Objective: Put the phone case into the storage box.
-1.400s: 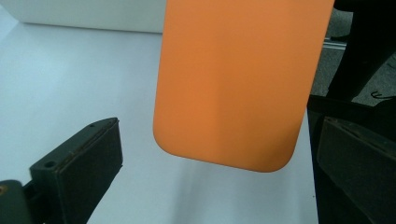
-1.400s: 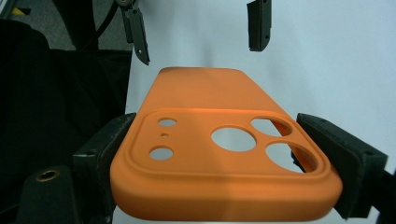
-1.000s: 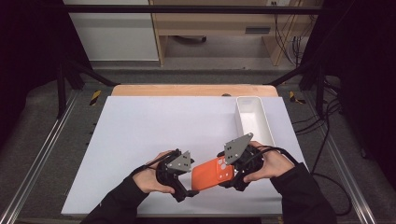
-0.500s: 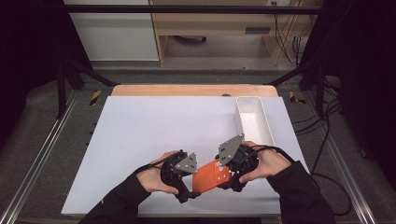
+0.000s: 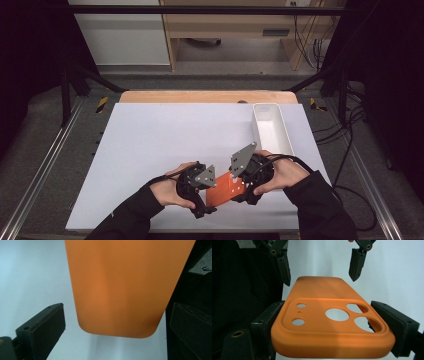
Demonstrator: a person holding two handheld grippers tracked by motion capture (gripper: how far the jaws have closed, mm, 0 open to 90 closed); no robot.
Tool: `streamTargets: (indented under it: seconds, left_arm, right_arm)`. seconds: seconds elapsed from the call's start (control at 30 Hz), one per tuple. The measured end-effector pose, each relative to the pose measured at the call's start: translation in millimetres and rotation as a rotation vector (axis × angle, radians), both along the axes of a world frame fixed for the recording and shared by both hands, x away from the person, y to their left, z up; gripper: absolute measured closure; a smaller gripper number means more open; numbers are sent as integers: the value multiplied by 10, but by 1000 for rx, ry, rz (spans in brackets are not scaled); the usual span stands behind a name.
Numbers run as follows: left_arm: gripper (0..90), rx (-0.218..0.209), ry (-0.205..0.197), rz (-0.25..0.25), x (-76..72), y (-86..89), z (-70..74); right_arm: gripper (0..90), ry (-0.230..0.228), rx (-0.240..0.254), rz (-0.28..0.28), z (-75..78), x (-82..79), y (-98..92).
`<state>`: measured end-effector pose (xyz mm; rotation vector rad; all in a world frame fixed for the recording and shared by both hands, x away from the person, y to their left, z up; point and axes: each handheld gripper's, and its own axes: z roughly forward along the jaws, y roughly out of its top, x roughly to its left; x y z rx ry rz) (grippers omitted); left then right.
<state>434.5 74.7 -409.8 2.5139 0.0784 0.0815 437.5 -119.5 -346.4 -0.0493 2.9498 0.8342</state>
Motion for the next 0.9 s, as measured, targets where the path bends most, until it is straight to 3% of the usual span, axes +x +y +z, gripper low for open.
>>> streamTargets:
  seconds: [0.9]
  left_arm:
    - [0,93,-14,-13,-5,-176,15]
  right_arm:
    - [162,-4,-47,10,5,13,113]
